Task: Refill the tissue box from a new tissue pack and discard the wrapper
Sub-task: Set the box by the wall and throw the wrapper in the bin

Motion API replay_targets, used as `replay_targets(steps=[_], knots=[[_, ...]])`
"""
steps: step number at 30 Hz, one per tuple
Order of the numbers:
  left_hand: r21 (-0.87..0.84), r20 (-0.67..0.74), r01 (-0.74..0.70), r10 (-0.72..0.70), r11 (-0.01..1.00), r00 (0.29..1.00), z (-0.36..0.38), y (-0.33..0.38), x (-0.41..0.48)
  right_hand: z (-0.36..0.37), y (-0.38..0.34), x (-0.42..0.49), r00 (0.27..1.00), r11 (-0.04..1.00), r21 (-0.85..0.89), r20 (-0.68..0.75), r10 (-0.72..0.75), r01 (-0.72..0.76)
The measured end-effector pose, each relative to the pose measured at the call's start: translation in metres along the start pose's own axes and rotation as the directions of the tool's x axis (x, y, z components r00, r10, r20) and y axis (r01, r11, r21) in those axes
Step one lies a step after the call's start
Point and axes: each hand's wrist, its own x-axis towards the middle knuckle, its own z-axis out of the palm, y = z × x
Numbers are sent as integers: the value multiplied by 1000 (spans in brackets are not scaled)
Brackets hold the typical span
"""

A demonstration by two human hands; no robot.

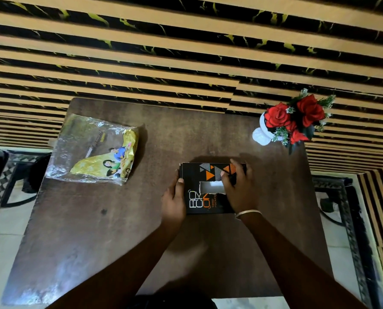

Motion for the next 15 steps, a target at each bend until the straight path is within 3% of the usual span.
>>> replay_targets(steps=[3,15], knots=[[-19,10,-8,8,1000,1000,12,0,-6,1,3,-1,1000,1000,-2,-6,-11,11],[361,-117,-71,121,930,986,23,2,-7,1,-2,-6,1000,999,-49,8,-11,11]])
